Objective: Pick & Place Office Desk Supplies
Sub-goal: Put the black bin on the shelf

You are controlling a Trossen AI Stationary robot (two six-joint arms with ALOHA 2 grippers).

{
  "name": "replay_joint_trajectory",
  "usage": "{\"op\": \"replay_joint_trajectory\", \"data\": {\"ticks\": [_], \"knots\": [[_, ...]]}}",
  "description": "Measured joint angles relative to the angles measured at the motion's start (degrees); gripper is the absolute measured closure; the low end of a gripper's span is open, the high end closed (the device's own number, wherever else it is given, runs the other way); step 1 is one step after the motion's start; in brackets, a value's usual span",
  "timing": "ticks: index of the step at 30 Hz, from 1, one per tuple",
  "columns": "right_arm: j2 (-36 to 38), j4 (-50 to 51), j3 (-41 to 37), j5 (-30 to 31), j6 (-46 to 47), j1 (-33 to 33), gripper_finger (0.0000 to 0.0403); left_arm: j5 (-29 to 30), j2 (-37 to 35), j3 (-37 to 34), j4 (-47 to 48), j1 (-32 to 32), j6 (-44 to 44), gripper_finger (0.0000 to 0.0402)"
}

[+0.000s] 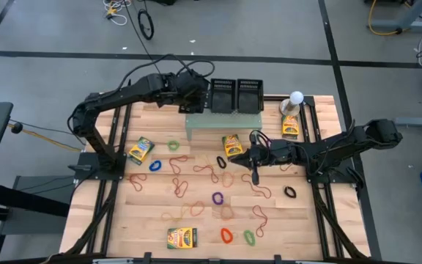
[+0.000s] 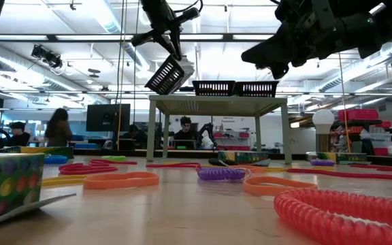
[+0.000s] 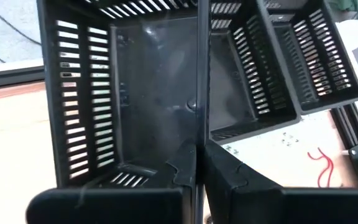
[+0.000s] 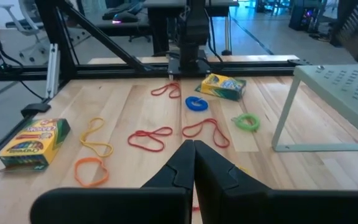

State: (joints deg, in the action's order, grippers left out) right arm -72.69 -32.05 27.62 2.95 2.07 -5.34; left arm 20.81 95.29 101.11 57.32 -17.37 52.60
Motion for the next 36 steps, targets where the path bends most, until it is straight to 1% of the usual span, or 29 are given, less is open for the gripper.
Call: {"op": "replay_joint_trajectory", "data": {"ticks": [6, 10, 15, 19, 29, 34, 36], "knots": [[0.0, -0.5, 0.0, -0.2, -0.3, -0.4, 0.0392, 1.6, 0.0, 0.0, -0.1, 0.0, 0.5, 0.0381], [0.0, -1.4, 0.0, -0.3, -0.6, -1.0, 0.0392, 1.7, 0.5, 0.0, -0.1, -1.1, 1.1, 0.0381], [0.0, -1.5, 0.0, -0.3, -0.8, -1.0, 0.0392, -0.4, 2.3, 0.0, -0.2, -2.4, 1.3, 0.0381], [0.0, -1.6, 0.0, -0.3, -0.8, -1.0, 0.0392, -0.7, 3.3, 0.0, -0.1, -2.7, 0.8, 0.0379], [0.0, -1.6, 0.0, -0.3, -0.9, -1.0, 0.0392, -2.8, 3.4, 0.0, -3.2, -2.9, -0.3, 0.0340], [0.0, -1.6, 0.0, -0.3, -1.0, -1.0, 0.0392, -3.0, 3.8, -0.1, -3.8, -2.9, -2.4, 0.0337], [0.0, -1.6, 0.0, -0.4, -1.0, -1.0, 0.0392, -3.2, 3.8, -0.1, -4.2, -2.9, -5.0, 0.0336]]}}
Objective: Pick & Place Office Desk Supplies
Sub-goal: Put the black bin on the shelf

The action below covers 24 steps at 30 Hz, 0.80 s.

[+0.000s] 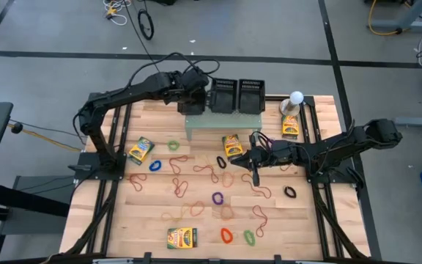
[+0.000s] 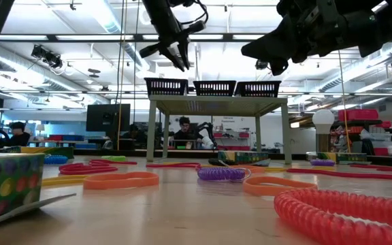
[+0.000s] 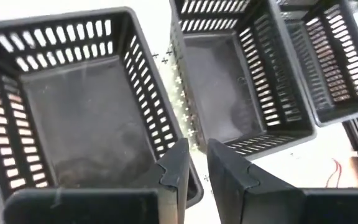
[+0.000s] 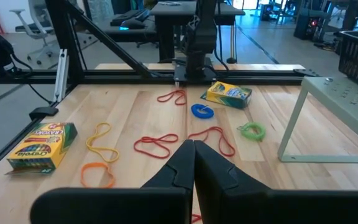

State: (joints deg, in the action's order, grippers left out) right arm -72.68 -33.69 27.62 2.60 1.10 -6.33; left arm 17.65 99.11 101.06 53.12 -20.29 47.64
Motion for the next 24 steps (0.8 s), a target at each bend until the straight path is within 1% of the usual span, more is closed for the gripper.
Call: {"op": "replay_joint_trajectory", "data": {"ticks": [5, 8, 10, 13, 15, 19, 24], "knots": [[0.0, 0.0, 0.0, -0.1, 0.0, 0.0, 0.0392, 0.1, -1.4, 0.1, 1.7, -0.1, -9.9, 0.0342], [0.0, 0.0, 0.0, -0.1, 0.0, 0.0, 0.0392, 0.9, -1.3, 0.1, 6.6, -1.0, -12.7, 0.0359], [0.0, 0.0, 0.0, -0.1, 0.0, 0.0, 0.0392, 1.1, -0.4, 0.1, 5.7, -1.7, -14.3, 0.0374], [0.0, -0.1, 0.0, -0.1, 0.0, 0.0, 0.0392, -1.3, 0.4, 0.0, 3.0, -3.0, -17.8, 0.0394], [0.0, -0.3, 0.0, -0.1, 0.0, 0.0, 0.0392, -2.6, 1.3, 0.1, 2.3, -4.0, -19.2, 0.0395], [0.0, -0.5, 0.0, 0.0, 0.1, 0.0, 0.0392, -3.1, 3.2, 0.0, 2.4, -5.6, -20.5, 0.0394], [0.0, -0.8, 0.0, 0.0, 0.1, 0.0, 0.0392, -5.2, 4.3, 0.0, 0.7, -6.5, -22.7, 0.0394]]}}
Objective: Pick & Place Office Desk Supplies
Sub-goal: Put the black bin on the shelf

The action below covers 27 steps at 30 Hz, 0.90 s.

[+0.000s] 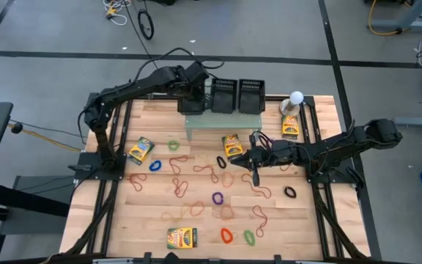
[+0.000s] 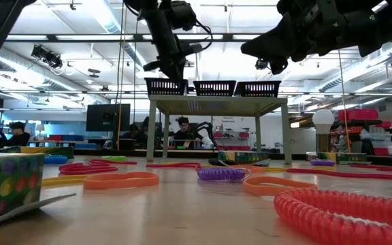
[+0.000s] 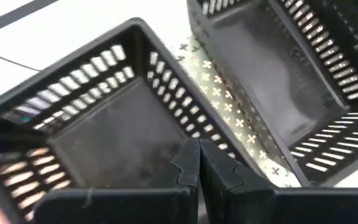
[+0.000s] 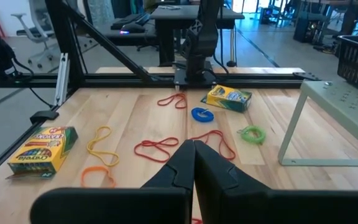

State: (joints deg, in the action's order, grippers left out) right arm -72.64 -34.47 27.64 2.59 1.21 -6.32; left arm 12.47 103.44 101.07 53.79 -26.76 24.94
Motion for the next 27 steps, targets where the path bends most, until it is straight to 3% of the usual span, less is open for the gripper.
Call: {"op": "replay_joint_trajectory", "data": {"ticks": [19, 27], "knots": [[0.0, -0.5, 0.0, 0.1, 0.0, 0.0, 0.0392, -2.0, 0.7, 0.0, -6.7, -0.2, -5.4, 0.0394], [0.0, -0.5, 0.0, 0.0, 0.0, 0.0, 0.0392, 2.0, -2.2, 0.0, -4.5, -0.2, -8.9, 0.0394]]}}
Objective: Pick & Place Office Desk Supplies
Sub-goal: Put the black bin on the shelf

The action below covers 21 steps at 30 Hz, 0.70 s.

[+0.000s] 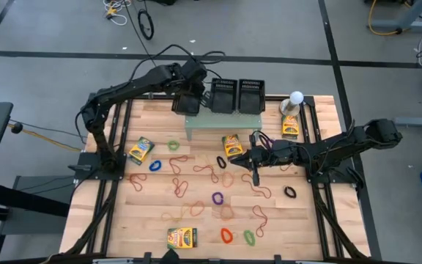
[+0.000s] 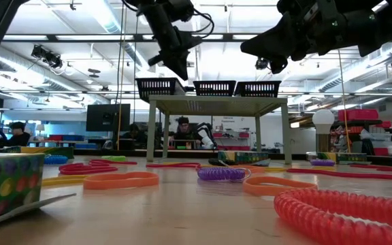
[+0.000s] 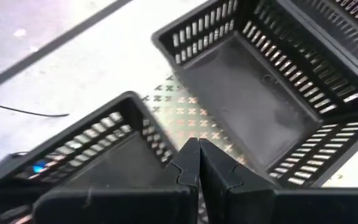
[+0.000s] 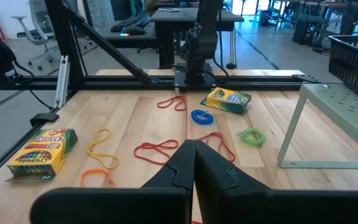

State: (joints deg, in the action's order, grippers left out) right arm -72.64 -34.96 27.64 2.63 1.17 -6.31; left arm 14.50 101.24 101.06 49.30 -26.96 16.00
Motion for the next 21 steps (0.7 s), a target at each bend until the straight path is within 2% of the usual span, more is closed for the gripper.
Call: {"op": "replay_joint_trajectory", "data": {"ticks": [3, 7, 13, 21], "knots": [[0.0, 0.0, 0.0, 0.0, 0.0, 0.0, 0.0392, 3.3, -1.5, 0.0, 3.4, 0.0, -0.4, 0.0394], [0.0, 0.0, 0.0, 0.0, -0.2, 0.0, 0.0392, 1.8, -1.4, 0.0, 9.5, -0.9, 0.7, 0.0394], [0.0, -0.5, 0.0, 0.0, -0.7, 0.0, 0.0392, -5.7, 1.6, 0.0, 6.7, -0.9, 0.3, 0.0394], [0.0, -0.9, 0.0, 0.0, -0.7, 0.2, 0.0392, -6.7, 3.1, 0.0, 4.2, -1.3, -1.0, 0.0394]]}}
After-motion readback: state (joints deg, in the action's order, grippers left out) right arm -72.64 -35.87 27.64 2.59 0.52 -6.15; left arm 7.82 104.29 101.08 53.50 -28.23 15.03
